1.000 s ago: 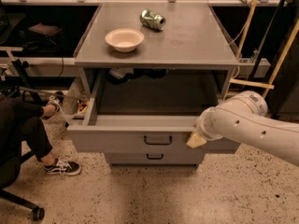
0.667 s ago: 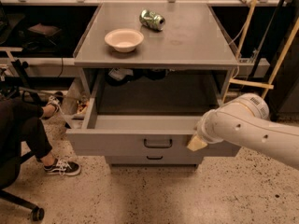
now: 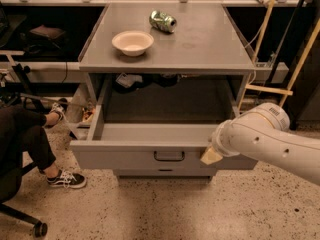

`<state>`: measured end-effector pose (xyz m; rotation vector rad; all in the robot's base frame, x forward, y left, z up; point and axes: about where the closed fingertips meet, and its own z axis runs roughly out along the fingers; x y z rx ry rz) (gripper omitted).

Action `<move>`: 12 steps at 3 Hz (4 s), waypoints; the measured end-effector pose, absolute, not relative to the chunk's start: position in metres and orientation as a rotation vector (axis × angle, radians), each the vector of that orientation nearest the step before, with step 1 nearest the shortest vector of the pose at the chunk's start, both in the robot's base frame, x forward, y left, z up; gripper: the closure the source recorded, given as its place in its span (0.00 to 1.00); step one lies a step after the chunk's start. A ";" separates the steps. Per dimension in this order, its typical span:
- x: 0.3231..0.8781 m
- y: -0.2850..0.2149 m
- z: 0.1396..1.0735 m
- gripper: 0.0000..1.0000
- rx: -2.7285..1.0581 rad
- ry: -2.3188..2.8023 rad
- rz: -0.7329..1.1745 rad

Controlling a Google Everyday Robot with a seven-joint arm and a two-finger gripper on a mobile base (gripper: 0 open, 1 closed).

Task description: Open top drawer

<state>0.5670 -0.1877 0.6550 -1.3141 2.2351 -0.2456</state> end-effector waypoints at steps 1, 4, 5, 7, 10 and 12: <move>0.567 -0.186 0.657 1.00 -1.314 2.235 -0.246; 0.550 -0.189 0.655 1.00 -1.289 2.251 -0.246; 0.550 -0.188 0.656 1.00 -1.289 2.252 -0.246; 0.542 -0.190 0.655 0.81 -1.276 2.260 -0.246; 0.542 -0.190 0.655 0.12 -1.276 2.260 -0.247; 0.542 -0.190 0.655 0.00 -1.276 2.260 -0.247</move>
Offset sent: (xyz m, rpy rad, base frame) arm -0.6037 -0.1932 -0.1210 0.1401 0.0694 -0.6353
